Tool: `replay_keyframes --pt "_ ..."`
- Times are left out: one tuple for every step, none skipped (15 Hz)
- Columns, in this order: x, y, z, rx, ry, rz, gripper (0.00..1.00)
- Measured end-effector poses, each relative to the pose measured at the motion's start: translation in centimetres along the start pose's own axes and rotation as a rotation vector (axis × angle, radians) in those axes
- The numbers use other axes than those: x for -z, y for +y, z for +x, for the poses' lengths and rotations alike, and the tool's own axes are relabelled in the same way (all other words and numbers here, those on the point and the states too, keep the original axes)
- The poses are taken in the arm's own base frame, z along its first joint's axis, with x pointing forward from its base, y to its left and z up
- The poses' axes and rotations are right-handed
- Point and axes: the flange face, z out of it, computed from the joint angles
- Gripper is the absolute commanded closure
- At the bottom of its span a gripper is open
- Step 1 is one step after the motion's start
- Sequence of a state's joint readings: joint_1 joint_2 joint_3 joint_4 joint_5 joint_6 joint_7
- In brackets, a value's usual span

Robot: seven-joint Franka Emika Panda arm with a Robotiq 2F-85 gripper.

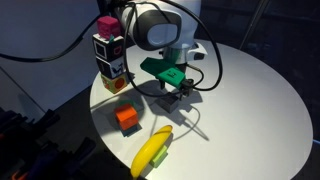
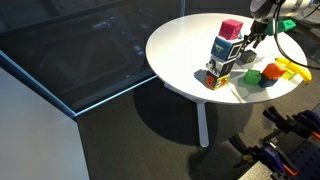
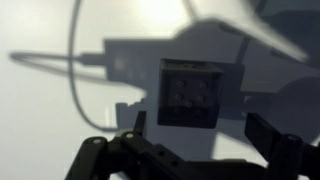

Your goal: Move the grey building block to the left

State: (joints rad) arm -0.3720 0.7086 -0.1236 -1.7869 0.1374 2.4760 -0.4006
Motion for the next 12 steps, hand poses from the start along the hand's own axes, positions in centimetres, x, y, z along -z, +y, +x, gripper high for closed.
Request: replay_keyframes --pt "-0.2 0.0 0.0 0.001 0.000 -0.001 0.00" --pt "-0.3 0.0 0.0 0.001 0.000 -0.002 0.00" --pt "-0.4 0.0 0.0 0.002 -0.001 -0.003 0.00" --pt "-0.5 0.0 -0.1 0.004 -0.002 -0.005 0.00" --pt "-0.5 0.0 -0.1 0.004 -0.003 -0.005 0.00" --pt "-0.6 0.0 -0.1 0.005 -0.004 -0.006 0.00" --pt "-0.7 0.0 -0.1 0.006 -0.006 -0.007 0.00" --pt "-0.8 0.0 -0.1 0.006 -0.007 -0.008 0.00" --pt "-0.9 0.0 -0.1 0.006 -0.009 -0.008 0.06" --pt "-1.1 0.0 -0.1 0.006 -0.012 -0.008 0.26" --pt "-1.2 0.0 -0.2 0.007 -0.014 -0.008 0.30" --pt "-1.3 0.0 -0.2 0.007 -0.016 -0.008 0.32"
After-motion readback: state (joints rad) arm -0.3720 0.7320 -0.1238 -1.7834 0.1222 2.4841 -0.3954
